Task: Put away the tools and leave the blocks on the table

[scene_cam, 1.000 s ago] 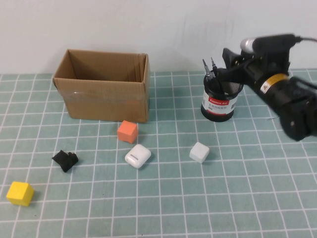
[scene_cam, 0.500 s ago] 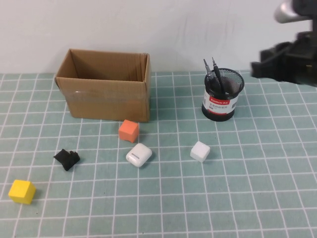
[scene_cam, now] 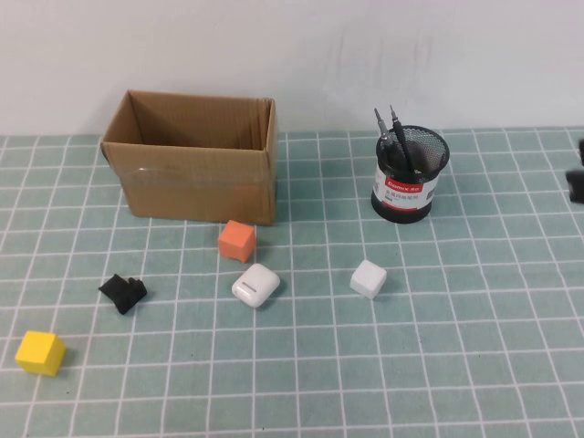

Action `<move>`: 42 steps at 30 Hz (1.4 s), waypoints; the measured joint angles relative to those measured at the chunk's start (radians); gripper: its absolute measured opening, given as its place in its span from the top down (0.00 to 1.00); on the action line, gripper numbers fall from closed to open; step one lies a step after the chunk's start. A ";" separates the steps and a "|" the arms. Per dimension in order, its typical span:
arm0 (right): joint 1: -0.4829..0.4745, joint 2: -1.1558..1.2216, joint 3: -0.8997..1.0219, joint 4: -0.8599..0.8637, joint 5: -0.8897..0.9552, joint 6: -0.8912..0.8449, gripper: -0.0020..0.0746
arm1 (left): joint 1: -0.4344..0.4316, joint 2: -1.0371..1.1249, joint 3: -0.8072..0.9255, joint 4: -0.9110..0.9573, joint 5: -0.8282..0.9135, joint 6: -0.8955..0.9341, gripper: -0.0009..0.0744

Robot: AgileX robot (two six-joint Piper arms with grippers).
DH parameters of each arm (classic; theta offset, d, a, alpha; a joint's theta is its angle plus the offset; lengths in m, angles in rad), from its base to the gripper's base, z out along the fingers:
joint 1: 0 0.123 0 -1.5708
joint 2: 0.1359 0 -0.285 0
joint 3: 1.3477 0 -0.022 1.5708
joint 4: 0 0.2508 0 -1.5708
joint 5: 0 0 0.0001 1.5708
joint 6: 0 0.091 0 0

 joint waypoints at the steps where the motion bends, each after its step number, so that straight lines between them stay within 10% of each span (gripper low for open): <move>1: -0.004 -0.043 0.010 -0.014 0.009 -0.004 0.98 | 0.000 0.000 0.000 0.000 0.000 0.000 0.99; 9: -0.014 -0.117 0.193 -0.031 -0.096 -0.043 0.98 | 0.000 0.000 0.000 0.000 0.000 0.000 0.99; 23: -0.424 -1.084 1.019 -0.059 -0.558 -0.046 0.98 | 0.000 0.000 0.000 0.000 0.000 0.000 0.99; 42: -0.431 -1.091 1.058 -0.010 -0.321 -0.017 0.98 | 0.000 0.000 0.000 -0.001 0.000 0.000 0.99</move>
